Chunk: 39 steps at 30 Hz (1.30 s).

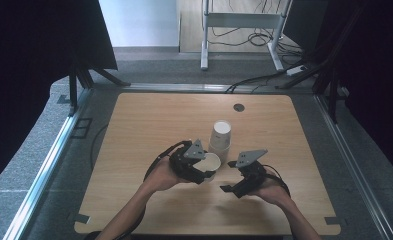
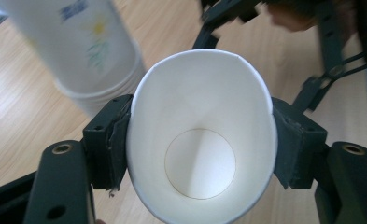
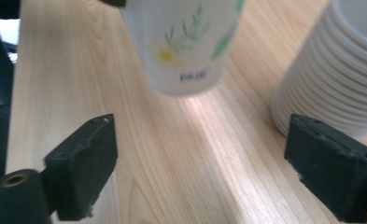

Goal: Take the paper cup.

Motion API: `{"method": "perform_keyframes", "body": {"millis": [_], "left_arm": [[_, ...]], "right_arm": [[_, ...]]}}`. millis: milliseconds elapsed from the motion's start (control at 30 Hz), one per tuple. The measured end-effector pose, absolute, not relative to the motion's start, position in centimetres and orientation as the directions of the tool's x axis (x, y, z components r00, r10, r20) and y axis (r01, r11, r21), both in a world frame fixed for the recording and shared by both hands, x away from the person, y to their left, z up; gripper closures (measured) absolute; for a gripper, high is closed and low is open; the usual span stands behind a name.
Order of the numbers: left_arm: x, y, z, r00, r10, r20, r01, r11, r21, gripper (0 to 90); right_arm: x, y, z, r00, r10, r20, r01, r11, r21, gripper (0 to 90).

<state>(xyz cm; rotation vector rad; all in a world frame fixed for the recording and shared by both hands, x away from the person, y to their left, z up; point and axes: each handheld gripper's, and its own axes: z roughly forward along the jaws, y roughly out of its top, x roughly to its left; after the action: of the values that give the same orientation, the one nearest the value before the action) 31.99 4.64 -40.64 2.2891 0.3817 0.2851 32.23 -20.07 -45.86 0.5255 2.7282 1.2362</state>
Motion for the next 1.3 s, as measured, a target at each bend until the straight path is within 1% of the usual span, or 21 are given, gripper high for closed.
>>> {"method": "perform_keyframes", "body": {"millis": [167, 300, 633, 1033, 1300], "left_arm": [[32.5, 5.5, -41.0, 0.906, 0.414, 0.086, 0.224, -0.643, 0.732, 30.1], [33.0, 6.2, -41.4, 0.893, 0.444, 0.081, 0.251, -0.637, 0.729, 29.7], [34.2, 7.7, -42.0, 0.848, 0.525, 0.072, 0.316, -0.609, 0.727, 29.2], [35.2, 9.4, -42.5, 0.797, 0.599, 0.082, 0.363, -0.583, 0.727, 28.8], [35.8, 10.3, -43.0, 0.764, 0.639, 0.086, 0.389, -0.562, 0.73, 28.7]], "right_arm": [[32.2, -21.1, -45.9, -0.913, 0.405, 0.043, 0.298, 0.592, 0.748, 2.2], [32.1, -21.9, -46.0, -0.9, 0.434, 0.044, 0.312, 0.569, 0.761, 0.0], [31.8, -23.6, -46.3, -0.857, 0.515, 0.025, 0.349, 0.542, 0.764, 0.0], [31.4, -25.1, -47.0, -0.82, 0.573, 0.01, 0.382, 0.533, 0.755, 0.0], [31.3, -25.6, -47.4, -0.804, 0.594, 0.0, 0.396, 0.536, 0.746, 0.0]]}}
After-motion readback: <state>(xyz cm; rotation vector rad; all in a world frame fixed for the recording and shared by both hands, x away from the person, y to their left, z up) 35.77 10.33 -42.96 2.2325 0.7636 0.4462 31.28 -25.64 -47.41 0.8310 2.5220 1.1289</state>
